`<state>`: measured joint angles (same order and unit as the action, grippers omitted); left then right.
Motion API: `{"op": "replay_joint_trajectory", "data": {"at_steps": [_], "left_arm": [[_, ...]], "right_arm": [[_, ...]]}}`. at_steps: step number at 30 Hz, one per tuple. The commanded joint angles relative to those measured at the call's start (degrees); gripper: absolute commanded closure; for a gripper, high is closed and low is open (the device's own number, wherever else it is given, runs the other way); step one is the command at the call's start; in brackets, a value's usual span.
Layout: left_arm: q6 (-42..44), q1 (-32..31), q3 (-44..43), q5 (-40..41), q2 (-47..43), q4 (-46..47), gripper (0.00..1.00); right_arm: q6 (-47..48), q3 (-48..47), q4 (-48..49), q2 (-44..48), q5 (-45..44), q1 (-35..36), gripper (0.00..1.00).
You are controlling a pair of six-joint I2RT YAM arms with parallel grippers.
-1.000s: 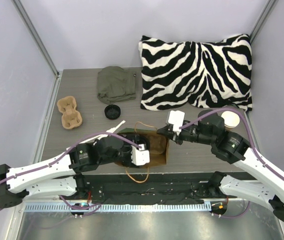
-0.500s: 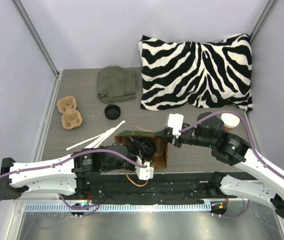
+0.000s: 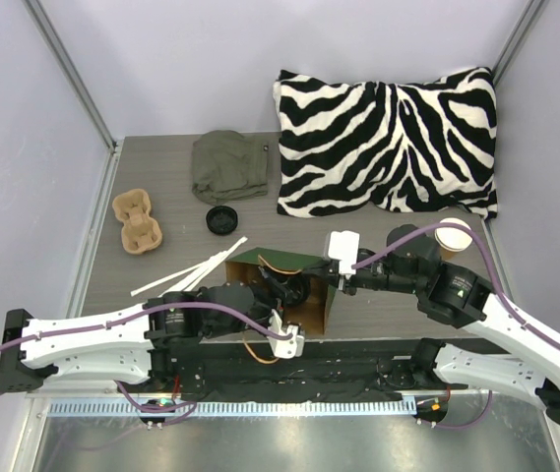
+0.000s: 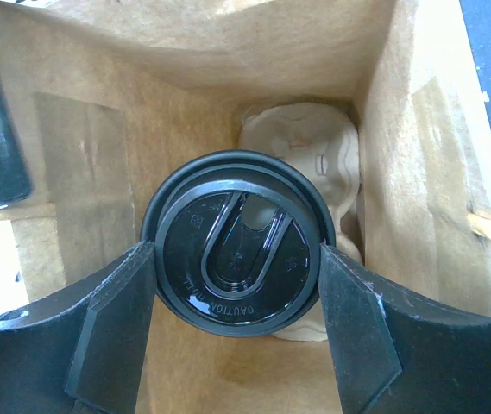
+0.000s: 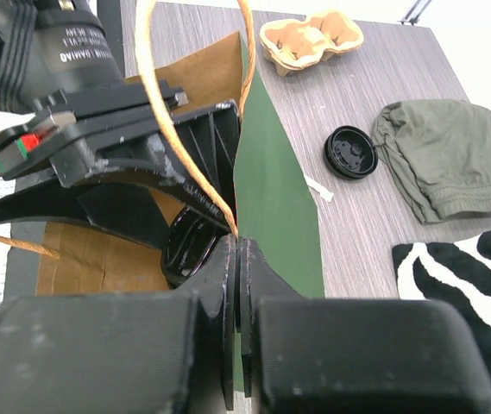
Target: Pack the takeout coffee
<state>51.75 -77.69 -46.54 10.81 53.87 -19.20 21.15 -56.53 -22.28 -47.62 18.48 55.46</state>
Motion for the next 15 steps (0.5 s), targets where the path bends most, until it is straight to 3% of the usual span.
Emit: {"op": "replay_joint_trajectory", "data": {"at_steps": [1, 10, 15], "left_arm": [[2.39, -0.53, 1.63, -1.67, -0.69, 5.31, 0.94], [2.05, -1.50, 1.02, -9.13, -2.63, 2.77, 0.94], [0.90, -1.41, 0.23, -7.83, -0.26, 0.92, 0.95]], "right_arm": [[0.74, -0.33, 3.04, 1.82, 0.85, 0.53, 0.99], [-0.67, 1.07, 5.32, 2.26, 1.03, 0.70, 0.99], [1.52, 1.34, 4.18, 3.23, 3.40, 0.79, 0.99]]}}
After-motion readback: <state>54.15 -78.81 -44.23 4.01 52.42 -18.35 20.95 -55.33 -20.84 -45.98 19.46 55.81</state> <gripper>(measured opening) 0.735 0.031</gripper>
